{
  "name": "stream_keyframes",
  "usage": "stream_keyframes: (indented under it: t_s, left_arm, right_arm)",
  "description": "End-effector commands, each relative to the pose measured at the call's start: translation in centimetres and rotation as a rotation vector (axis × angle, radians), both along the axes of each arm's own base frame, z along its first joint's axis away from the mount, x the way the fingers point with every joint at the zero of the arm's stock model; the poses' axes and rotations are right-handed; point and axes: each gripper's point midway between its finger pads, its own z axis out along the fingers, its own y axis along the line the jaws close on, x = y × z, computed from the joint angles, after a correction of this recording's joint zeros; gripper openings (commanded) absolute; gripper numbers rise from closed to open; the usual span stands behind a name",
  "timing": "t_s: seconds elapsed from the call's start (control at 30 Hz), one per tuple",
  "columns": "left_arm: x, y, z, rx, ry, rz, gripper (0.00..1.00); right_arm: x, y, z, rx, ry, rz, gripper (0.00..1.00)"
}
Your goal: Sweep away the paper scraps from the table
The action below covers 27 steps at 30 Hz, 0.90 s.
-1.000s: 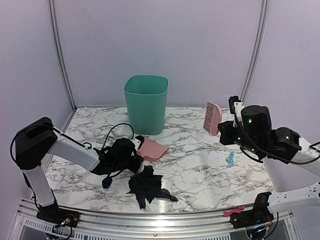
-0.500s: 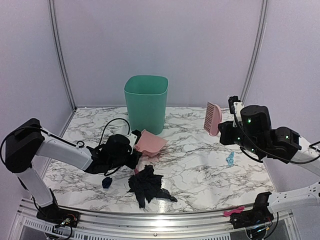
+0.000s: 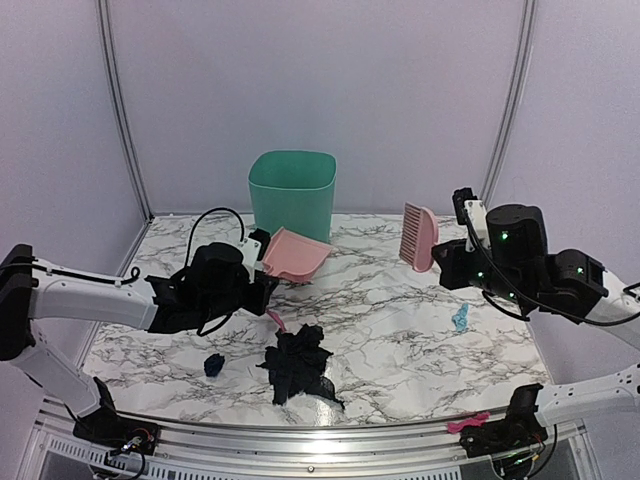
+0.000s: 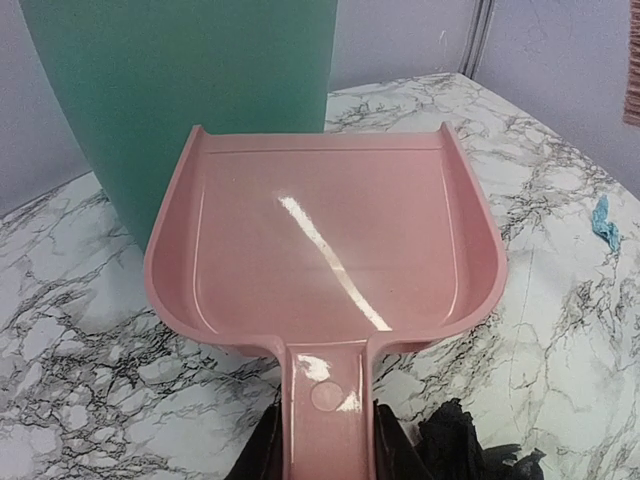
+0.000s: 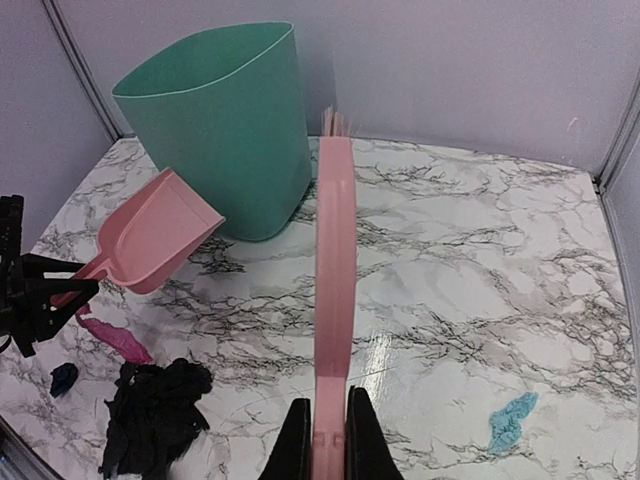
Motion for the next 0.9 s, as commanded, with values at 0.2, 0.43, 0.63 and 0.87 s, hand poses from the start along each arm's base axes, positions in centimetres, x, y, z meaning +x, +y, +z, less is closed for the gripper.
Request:
stream_keyframes:
  t_s: [0.2, 0.43, 0.63, 0.87]
  left_arm:
    - [0.6, 2.3, -5.6, 0.083, 0.102, 0.122, 0.20]
    - [0.7, 2.6, -10.5, 0.111, 0.215, 0.155, 0.23]
    - [1.7, 2.5, -11.2, 0.111, 0.234, 0.152, 0.54]
    - [4.6, 6.4, -9.5, 0.121, 0.248, 0.241, 0.77]
  right_arm:
    - [-0.2, 2.2, 0.9, 0.071, 0.008, 0.088, 0.00]
    - [0.0, 2.9, 0.0, 0.069, 0.024, 0.102, 0.00]
    - [0.1, 3.1, -0.4, 0.058, 0.032, 0.104, 0.00]
    - [0.1, 2.7, -0.6, 0.048, 0.034, 0.092, 0.00]
